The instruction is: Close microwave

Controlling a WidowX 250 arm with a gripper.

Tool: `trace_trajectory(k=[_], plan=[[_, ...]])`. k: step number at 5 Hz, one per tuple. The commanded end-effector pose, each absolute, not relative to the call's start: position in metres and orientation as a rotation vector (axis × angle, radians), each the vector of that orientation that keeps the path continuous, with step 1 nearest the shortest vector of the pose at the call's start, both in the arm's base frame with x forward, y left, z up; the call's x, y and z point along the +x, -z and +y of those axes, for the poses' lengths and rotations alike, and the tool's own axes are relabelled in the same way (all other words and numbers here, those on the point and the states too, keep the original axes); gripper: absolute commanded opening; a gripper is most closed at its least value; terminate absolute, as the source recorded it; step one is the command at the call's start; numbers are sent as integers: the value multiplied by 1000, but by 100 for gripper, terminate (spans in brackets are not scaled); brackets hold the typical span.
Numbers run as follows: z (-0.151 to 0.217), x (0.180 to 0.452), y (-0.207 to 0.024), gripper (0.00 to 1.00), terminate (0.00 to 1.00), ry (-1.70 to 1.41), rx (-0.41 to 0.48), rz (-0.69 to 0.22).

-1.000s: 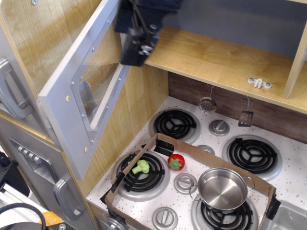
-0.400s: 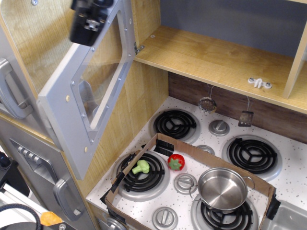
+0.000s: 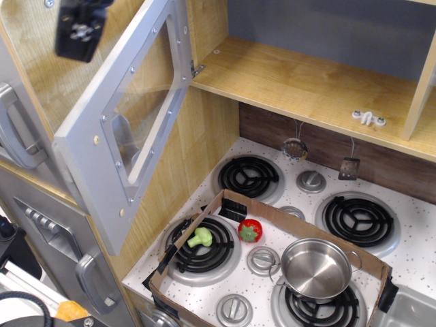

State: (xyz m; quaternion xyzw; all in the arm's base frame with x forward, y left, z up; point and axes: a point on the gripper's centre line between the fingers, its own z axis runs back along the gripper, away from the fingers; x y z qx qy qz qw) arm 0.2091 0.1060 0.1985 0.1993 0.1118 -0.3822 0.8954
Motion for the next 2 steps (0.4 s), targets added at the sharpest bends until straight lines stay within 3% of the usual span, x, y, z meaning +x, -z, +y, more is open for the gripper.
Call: trace_trajectory(k=[1,2], plan=[[126,214,-191,100,0,788,398,210],[126,207,-181,100,0,769,386,191]])
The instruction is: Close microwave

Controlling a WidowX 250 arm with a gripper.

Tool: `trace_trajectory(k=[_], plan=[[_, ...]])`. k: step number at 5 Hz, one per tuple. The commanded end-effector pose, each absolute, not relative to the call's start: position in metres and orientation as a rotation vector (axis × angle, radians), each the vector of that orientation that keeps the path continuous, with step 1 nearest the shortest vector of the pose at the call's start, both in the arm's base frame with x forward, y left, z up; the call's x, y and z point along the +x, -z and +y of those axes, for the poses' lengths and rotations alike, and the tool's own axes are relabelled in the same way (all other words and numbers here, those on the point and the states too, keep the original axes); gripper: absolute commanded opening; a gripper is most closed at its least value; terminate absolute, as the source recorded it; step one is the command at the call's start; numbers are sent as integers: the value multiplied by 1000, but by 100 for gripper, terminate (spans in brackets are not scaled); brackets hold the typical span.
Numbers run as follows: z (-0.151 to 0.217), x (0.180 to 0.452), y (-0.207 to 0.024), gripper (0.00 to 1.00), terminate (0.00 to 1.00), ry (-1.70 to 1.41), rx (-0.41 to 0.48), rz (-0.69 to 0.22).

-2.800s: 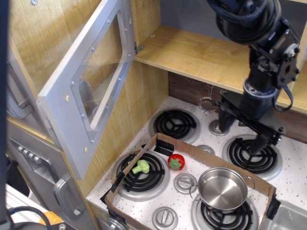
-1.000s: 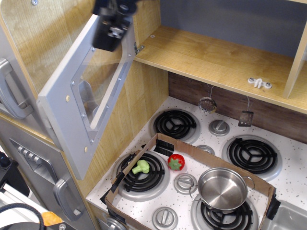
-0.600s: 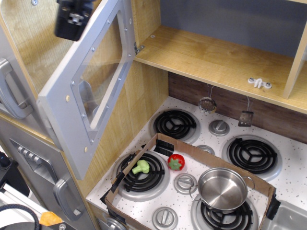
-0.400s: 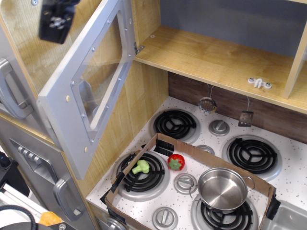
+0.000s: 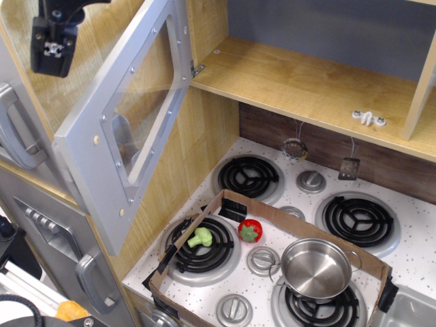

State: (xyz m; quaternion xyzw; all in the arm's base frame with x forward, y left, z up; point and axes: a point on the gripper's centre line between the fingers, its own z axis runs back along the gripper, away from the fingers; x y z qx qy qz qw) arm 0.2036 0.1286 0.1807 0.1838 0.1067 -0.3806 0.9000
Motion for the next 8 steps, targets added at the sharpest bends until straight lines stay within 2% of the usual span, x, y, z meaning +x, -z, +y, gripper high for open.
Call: trace_trajectory(k=[1,3,4,6,8], plan=[[117,201,-169,100,0,716,382,170],[94,210,-140,100,0,583,385,0],[84,230,-131,100,0,616,323,-175],[58,279,-113,100,0,628,262,-370],[26,325,-93,100,0,655,195,-475]])
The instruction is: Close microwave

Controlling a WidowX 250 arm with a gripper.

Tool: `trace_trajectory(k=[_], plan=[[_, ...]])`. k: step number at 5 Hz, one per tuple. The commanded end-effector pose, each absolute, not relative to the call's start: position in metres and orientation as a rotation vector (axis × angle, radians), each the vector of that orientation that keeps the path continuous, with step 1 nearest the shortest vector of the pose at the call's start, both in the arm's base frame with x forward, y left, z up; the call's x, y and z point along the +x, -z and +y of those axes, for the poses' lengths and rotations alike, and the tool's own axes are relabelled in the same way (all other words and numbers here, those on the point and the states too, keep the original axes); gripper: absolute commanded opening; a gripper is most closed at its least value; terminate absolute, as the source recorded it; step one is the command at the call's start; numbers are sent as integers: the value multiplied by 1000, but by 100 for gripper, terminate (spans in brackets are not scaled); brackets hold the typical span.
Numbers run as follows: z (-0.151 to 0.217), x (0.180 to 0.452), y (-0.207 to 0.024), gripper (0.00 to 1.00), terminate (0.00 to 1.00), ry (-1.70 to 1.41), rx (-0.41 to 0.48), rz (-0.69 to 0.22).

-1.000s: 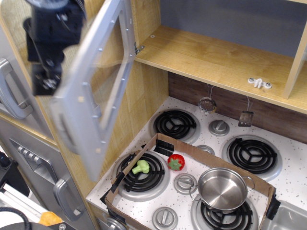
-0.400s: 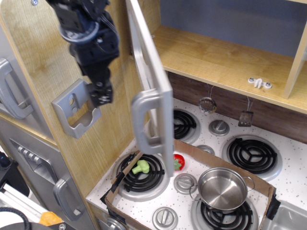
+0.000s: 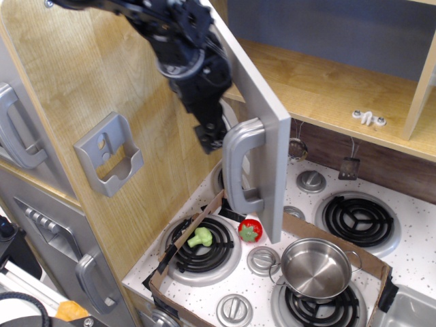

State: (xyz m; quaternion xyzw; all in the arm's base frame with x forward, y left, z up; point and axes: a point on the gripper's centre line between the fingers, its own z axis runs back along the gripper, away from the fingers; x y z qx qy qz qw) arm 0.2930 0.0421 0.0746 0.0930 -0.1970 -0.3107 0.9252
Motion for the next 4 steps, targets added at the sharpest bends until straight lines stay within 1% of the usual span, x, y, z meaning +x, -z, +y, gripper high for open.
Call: trace_trajectory(k=[1,3,4], plan=[[15,340,-87,100,0,671,175,-516],[-4,370,-89,100,0,700,179,-584],[-12,387,-97,100,0,722,185,-595]])
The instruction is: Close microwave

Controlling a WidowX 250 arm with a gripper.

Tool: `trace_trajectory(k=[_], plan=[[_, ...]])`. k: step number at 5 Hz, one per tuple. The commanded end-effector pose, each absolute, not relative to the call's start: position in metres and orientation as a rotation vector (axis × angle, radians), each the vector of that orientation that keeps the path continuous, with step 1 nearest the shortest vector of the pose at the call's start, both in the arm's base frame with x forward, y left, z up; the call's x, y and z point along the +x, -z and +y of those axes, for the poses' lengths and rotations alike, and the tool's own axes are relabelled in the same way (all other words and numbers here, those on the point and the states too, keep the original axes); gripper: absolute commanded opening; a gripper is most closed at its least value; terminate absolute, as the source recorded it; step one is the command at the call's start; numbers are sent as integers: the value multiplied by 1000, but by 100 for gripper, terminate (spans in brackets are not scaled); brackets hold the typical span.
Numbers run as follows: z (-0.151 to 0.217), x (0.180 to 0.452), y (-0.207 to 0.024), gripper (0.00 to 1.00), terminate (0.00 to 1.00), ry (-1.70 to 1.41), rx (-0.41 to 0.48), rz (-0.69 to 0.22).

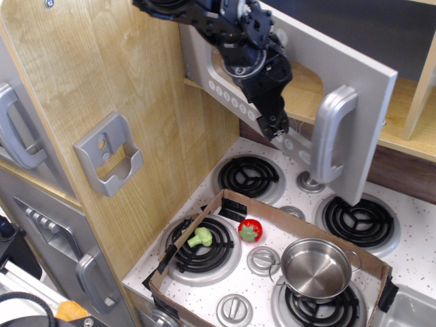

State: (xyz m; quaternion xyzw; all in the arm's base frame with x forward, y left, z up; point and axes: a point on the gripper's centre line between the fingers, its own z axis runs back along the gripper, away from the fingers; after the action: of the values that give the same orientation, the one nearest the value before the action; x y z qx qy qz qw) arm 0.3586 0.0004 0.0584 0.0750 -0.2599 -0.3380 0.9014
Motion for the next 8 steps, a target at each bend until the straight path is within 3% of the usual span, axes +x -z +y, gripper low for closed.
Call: trace_trajectory(k=[1,8], plan=[[-21,398,-104,100,0,743,194,-591],[-40,410,-117,100,0,716,233,-783]])
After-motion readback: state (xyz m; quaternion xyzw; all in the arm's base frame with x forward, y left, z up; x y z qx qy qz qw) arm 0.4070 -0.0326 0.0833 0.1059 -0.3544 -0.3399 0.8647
